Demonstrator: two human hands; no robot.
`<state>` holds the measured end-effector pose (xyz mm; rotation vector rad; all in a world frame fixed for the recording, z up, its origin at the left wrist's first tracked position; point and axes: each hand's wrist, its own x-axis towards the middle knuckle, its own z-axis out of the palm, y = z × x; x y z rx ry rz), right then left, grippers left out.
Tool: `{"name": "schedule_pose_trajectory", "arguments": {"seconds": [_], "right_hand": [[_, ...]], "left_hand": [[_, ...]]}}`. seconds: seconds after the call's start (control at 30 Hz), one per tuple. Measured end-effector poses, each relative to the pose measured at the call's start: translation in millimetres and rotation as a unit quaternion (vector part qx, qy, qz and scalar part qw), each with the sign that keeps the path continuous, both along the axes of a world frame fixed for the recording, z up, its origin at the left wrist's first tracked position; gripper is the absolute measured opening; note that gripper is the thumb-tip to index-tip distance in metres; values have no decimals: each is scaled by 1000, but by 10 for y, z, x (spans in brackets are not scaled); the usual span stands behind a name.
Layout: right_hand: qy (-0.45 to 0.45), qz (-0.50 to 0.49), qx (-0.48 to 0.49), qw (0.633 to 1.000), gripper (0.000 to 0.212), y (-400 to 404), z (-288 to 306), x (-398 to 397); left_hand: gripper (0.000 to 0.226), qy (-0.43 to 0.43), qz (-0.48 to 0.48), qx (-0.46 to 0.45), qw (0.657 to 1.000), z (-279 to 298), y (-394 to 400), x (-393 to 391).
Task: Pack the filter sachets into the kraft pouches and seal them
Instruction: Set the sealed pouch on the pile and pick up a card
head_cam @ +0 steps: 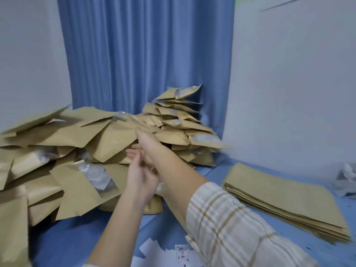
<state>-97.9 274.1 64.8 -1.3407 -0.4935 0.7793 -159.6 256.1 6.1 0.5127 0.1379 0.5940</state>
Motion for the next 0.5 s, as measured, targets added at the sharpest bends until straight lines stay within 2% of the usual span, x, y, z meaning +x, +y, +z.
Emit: {"name": "schedule_pose_trajectory", "arguments": {"seconds": [0.13, 0.27, 0.3, 0.4, 0.5], "right_hand": [[-27, -41, -10, 999, 43, -455, -156, 245], [-129, -110, -62, 983, 21, -1103, -427, 566], [-171, -131, -90, 972, 23, -1293, -523, 669], [-307, -182, -205, 911, 32, -1898, -825, 998], [-418, -204, -328, 822, 30, -2451, -1089, 1331]], "left_hand": [[33, 32, -46, 5, 998, -49, -336, 305], [24, 69, -93, 56, 992, -270, -898, 638], [24, 85, -104, 75, 988, -333, -1057, 727], [26, 126, -161, 97, 974, -537, -1507, 1013], [29, 169, -175, 110, 964, -728, -1846, 1301]]}}
